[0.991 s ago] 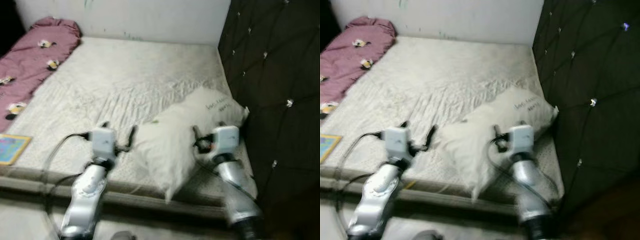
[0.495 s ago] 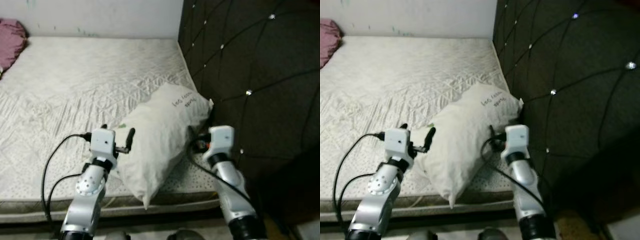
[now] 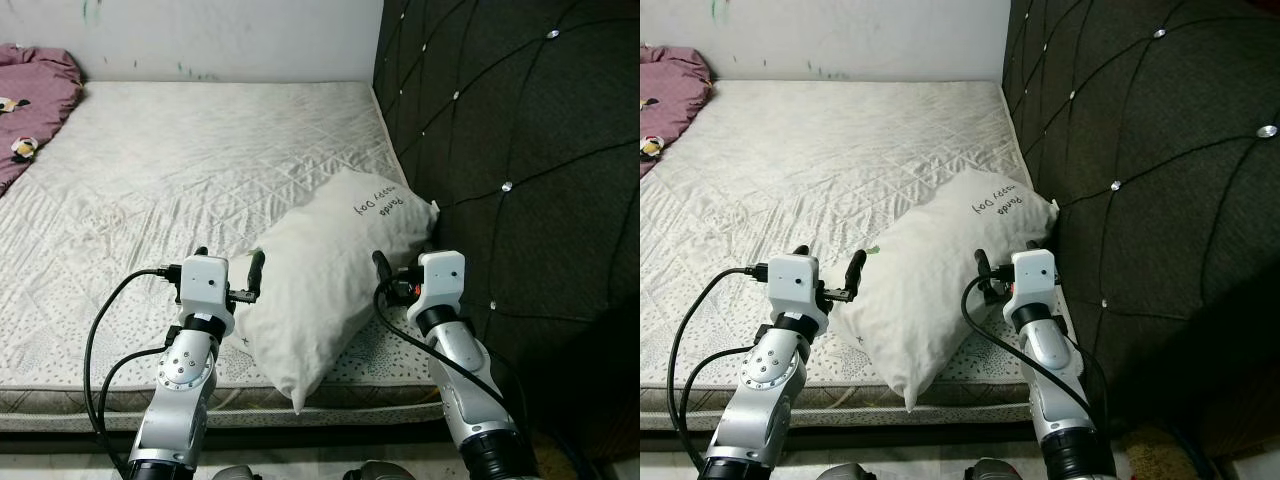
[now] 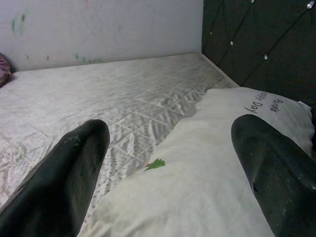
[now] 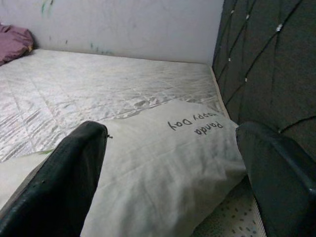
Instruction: Clean up the room
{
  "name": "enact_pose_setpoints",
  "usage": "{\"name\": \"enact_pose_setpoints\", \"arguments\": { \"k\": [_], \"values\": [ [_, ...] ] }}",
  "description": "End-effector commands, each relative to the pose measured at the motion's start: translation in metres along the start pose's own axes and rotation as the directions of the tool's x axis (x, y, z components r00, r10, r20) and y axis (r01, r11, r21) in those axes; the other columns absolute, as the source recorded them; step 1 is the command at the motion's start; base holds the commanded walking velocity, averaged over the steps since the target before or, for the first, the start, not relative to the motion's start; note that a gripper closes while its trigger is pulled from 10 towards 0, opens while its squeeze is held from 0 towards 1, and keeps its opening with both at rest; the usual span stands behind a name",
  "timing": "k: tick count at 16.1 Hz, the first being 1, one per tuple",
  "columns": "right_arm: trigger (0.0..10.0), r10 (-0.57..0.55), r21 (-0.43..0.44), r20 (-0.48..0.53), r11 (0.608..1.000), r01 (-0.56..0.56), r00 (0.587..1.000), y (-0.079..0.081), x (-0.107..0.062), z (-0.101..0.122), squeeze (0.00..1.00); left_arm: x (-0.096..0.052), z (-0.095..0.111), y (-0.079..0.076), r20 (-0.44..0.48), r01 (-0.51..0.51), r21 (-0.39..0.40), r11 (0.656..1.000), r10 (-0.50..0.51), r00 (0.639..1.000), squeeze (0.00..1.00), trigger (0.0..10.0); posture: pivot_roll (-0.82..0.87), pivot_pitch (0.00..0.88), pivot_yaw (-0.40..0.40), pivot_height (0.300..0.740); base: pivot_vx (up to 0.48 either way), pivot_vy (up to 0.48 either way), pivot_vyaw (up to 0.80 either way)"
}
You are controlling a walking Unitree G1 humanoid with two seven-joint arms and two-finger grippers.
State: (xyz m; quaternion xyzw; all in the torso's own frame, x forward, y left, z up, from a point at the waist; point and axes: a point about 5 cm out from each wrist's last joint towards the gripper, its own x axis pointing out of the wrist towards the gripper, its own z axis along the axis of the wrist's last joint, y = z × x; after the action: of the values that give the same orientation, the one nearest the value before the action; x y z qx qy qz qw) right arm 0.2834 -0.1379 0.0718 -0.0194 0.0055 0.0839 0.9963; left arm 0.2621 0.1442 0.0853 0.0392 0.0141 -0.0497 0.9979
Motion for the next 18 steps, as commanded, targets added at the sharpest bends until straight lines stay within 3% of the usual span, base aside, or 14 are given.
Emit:
{"name": "enact_pose_setpoints", "arguments": {
  "k": [1, 4, 13, 14, 18],
  "values": [
    [10.0, 0.025, -0.018, 0.022, 1.000, -0.024, 0.999, 0.003, 0.003, 0.006, 0.00, 0.000, -0.003, 0.002, -0.014, -0.012, 0.021, 1.000, 0.012, 1.000, 0.00, 10.0, 0.00, 0.018, -0.007, 0.740, 0.000, 0.000, 0.55],
    [10.0, 0.012, -0.007, 0.011, 1.000, -0.012, 1.000, 0.001, 0.001, 0.004, 0.00, -0.001, -0.002, 0.002, -0.013, -0.007, 0.023, 1.000, 0.007, 1.000, 0.00, 10.0, 0.00, 0.023, -0.004, 0.740, 0.000, 0.000, 0.80],
    [10.0, -0.022, 0.048, -0.010, 0.999, 0.022, 1.000, -0.002, -0.002, 0.000, 0.00, -0.006, -0.006, 0.007, -0.026, -0.044, 0.027, 0.999, 0.044, 0.999, 0.00, 10.0, 0.00, 0.033, -0.001, 0.740, 0.000, 0.000, 0.00],
    [10.0, -0.042, 0.039, -0.009, 0.998, 0.042, 0.999, -0.007, -0.004, 0.001, 0.00, -0.008, -0.004, 0.015, -0.005, -0.096, 0.026, 0.995, 0.096, 0.995, 0.00, 10.0, 0.00, 0.035, -0.003, 0.740, 0.000, 0.000, 0.00],
    [10.0, -0.096, 0.014, -0.011, 0.995, 0.096, 0.995, -0.025, -0.023, 0.003, 0.00, -0.029, -0.009, 0.025, -0.019, -0.114, 0.020, 0.993, 0.115, 0.993, 0.00, 10.0, 0.00, 0.045, -0.007, 0.740, 0.000, 0.000, 0.00]
  ]
}}
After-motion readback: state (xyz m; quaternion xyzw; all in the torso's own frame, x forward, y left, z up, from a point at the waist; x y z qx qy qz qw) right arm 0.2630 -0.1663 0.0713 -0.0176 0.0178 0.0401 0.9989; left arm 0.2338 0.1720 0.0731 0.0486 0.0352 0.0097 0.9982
